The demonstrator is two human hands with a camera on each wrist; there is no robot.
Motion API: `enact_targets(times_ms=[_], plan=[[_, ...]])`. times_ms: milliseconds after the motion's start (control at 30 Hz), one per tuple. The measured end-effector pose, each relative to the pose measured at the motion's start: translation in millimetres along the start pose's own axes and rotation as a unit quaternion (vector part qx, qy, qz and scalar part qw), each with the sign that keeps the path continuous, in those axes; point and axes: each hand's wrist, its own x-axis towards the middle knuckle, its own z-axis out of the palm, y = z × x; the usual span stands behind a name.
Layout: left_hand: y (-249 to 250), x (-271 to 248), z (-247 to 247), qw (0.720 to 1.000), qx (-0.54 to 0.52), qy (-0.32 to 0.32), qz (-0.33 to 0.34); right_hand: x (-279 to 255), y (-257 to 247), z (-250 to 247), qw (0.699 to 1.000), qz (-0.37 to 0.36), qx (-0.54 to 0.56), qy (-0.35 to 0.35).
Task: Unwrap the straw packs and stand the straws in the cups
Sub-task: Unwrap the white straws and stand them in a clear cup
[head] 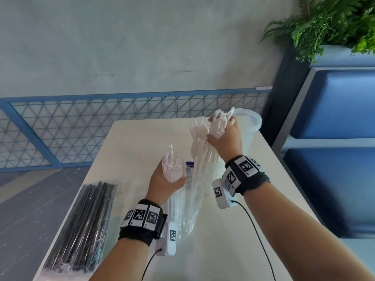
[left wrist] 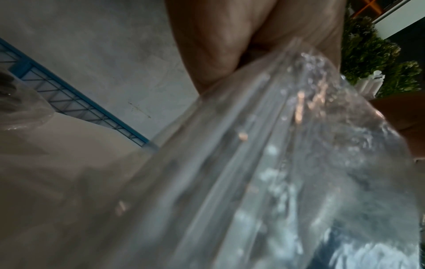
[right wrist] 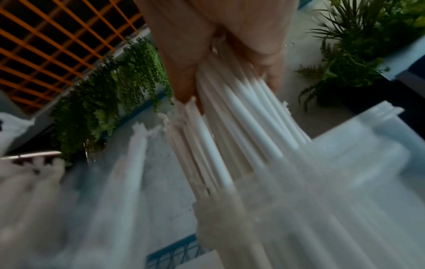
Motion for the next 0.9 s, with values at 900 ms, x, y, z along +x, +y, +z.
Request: enact_targets(times_ms=[900], plan=[[-2.7,-23.7,-13.1,0.995,-0.062,-0.073,-0.005,-100.7,0.2,37.8,0.976,-0.023,0.069,-0.206]])
